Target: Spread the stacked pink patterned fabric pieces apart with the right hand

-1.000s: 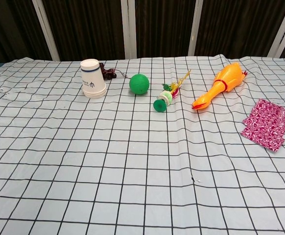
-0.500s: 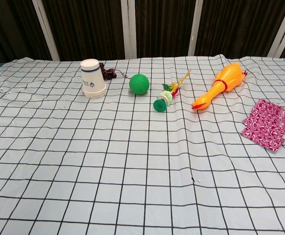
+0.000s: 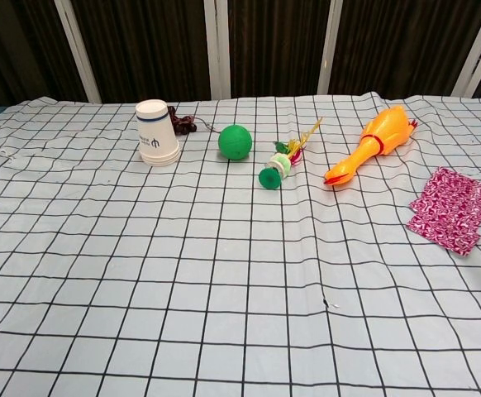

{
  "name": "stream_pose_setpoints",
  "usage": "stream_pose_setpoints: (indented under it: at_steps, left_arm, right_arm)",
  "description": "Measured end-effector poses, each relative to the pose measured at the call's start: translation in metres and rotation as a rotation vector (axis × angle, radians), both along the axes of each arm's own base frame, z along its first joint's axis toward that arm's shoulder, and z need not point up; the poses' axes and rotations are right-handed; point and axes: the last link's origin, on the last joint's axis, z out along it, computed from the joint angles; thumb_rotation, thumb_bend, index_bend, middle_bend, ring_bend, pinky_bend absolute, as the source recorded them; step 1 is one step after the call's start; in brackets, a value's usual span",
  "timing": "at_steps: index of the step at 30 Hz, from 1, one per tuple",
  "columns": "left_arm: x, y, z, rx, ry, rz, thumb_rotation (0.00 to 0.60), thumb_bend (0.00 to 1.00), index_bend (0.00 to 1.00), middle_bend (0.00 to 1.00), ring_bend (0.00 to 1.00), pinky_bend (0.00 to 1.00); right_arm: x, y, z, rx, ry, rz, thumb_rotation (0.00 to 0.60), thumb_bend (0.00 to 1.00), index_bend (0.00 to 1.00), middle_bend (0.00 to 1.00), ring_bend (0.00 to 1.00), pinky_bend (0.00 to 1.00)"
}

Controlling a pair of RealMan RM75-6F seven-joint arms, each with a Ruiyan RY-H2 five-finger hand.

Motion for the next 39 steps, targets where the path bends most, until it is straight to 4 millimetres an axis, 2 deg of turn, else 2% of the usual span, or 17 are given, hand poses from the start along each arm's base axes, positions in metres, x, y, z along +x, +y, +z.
stream_pose_setpoints:
  at_steps: [29,39]
  left_arm:
    - [-0.001,0.002,0.000,0.007,0.010,0.013,0.600,0.20,0.10,0.01,0.03,0.17]
    - [-0.001,0.002,-0.002,0.001,0.015,0.015,0.600,0.20,0.10,0.00,0.03,0.17]
  right_arm:
    - [0.001,-0.022,-0.051,0.190,0.137,-0.081,0.600,0.71,0.09,0.82,0.81,0.65]
    - [-0.005,-0.023,-0.056,0.205,0.153,-0.105,0.600,0.71,0.10,0.82,0.81,0.65]
